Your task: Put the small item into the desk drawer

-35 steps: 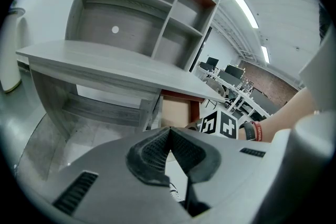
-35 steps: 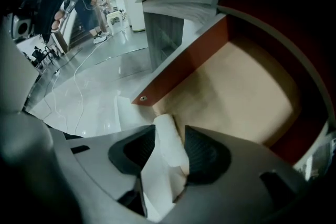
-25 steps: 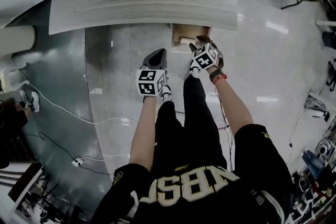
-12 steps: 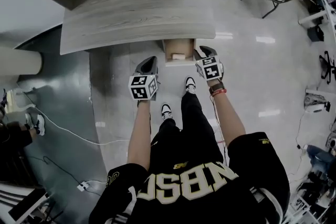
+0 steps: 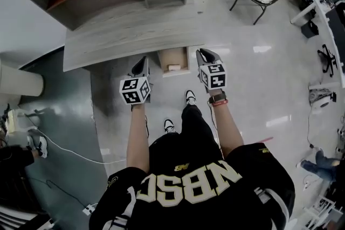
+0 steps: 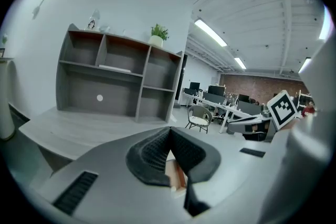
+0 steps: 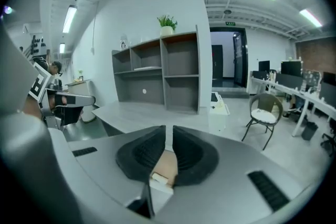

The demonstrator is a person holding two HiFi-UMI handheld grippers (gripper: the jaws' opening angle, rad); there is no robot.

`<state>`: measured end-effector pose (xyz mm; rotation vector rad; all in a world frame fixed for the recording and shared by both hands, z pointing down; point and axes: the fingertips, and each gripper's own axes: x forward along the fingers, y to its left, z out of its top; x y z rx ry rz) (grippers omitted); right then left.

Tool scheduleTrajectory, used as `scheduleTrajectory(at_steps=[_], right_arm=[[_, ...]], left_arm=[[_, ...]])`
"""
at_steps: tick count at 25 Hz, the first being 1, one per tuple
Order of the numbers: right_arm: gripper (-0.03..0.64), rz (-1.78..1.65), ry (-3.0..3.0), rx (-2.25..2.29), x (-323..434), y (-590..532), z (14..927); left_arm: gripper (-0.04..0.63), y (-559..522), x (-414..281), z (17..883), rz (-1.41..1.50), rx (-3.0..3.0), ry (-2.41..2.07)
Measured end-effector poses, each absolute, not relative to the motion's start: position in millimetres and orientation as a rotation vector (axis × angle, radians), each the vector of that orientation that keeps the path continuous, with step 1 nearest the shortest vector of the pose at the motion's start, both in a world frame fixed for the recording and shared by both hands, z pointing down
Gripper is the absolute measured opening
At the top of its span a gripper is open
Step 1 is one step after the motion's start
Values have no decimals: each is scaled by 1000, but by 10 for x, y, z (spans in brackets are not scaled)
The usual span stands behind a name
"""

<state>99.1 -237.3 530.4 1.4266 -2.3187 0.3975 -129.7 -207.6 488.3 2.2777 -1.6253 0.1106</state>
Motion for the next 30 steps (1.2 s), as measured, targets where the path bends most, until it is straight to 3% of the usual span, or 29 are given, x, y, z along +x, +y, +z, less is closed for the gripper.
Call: scheduleTrajectory(at_steps=[14, 30], right_arm=[[9, 229, -2471, 1621, 977, -1815, 4278], [8, 199, -2514, 1640, 885, -1672, 4123]], left_arm=[[12, -1678, -1362, 4057, -41, 2420, -1741], [12, -1450, -1362, 3964, -59, 2459, -1776]])
